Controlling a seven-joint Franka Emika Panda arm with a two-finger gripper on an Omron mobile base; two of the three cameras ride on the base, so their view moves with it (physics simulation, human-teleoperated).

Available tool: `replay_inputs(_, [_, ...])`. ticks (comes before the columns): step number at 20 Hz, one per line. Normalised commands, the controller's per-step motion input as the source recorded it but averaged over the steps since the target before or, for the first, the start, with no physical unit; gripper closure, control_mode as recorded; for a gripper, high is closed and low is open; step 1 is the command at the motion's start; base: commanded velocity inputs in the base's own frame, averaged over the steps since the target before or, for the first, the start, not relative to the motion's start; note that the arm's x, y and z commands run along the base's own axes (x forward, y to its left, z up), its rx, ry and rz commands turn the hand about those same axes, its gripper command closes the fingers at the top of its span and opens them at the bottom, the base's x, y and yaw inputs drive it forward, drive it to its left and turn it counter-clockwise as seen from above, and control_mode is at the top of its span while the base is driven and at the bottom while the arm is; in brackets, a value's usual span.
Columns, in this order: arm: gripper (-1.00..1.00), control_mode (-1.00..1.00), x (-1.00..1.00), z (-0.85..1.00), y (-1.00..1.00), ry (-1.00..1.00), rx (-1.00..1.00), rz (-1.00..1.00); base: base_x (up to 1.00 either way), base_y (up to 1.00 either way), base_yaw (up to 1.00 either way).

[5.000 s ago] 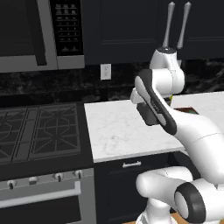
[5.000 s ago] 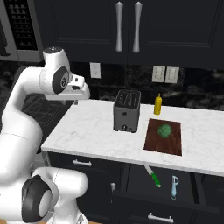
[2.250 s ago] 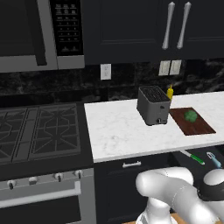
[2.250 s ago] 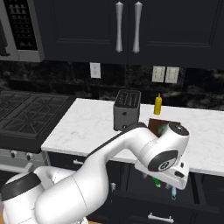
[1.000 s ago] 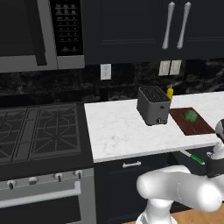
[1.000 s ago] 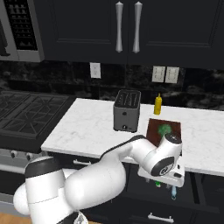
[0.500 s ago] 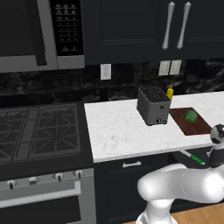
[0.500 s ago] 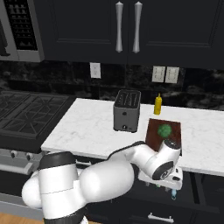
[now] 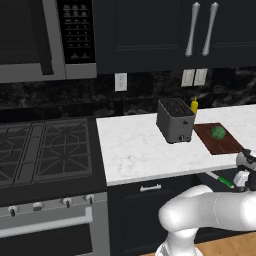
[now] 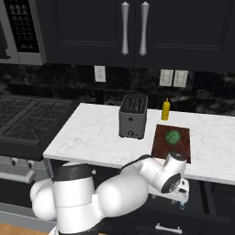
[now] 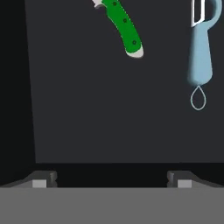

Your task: Place the appropriate cutting tool for cutting the broccoli skin on the cutting board.

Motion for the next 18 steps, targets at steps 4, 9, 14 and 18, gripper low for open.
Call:
replay_inputs(4, [-1.0, -1.0, 0.16, -0.35, 0.0, 0.03, 0.0, 0.0, 0.0, 0.0, 0.0])
replay_inputs(9, [-1.0, -1.0, 0.05, -0.3, 0.0, 0.01, 0.0, 0.0, 0.0, 0.0, 0.0])
replay_inputs(14, [-1.0, -1.0, -0.09, -0.24, 0.0, 0.02, 0.0, 0.0, 0.0, 0.0, 0.0])
replay_inputs(18, [-1.0, -1.0, -0.37, -0.13, 0.14, 0.11, 0.0, 0.0, 0.0, 0.0, 0.0])
